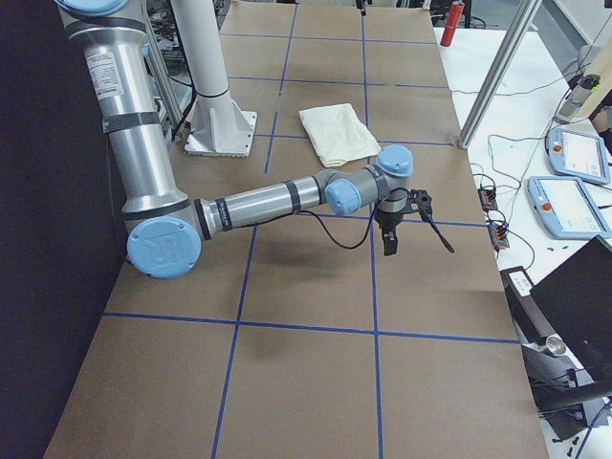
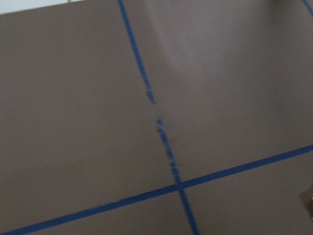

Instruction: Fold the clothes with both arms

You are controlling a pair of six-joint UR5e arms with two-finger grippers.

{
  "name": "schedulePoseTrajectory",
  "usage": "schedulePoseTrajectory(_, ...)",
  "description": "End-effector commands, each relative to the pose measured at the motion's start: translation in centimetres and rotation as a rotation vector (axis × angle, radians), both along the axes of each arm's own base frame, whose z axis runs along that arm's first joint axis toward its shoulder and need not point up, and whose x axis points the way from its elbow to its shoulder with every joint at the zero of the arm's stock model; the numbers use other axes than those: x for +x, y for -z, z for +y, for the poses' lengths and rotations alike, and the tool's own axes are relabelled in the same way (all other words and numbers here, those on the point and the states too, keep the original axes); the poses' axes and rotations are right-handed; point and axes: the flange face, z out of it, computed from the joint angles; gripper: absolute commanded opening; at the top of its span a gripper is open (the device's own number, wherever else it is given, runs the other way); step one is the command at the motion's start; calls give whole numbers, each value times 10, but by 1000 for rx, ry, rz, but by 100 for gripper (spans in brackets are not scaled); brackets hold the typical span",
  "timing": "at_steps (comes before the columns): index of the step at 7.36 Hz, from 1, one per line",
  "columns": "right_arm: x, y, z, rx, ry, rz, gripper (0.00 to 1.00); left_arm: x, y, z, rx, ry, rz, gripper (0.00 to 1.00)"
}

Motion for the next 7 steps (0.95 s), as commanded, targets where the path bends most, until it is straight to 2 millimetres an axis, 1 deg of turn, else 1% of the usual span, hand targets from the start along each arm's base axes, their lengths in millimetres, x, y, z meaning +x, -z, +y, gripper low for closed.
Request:
schedulePoseTrajectory(1,75,-68,48,10,110,-21,100,-81,-72,11,26,-80,-95,100)
schedulePoseTrajectory(2,91,-93,72,-32,99,-33,100,-84,-101,32,7,-115,-90,100)
schedulePoseTrajectory(3,90,-103,80,-56,96,-59,100,-83,-114,42,-20,-98,-68,100)
schedulePoseTrajectory(4,90,-108,85,-61,103,-61,100,-82,-111,33,6,-82,-65,100)
schedulePoseTrajectory(5,92,-126,88,-94,96,-40,100,-84,-122,43,-1,-76,-69,100)
schedulePoseTrajectory(6,92,-131,88,-109,90,-38,100,-84,-156,55,-62,-81,-67,100)
schedulePoseTrajectory(7,93,-134,91,-116,89,-37,100,-85,-166,54,-96,-79,-63,100)
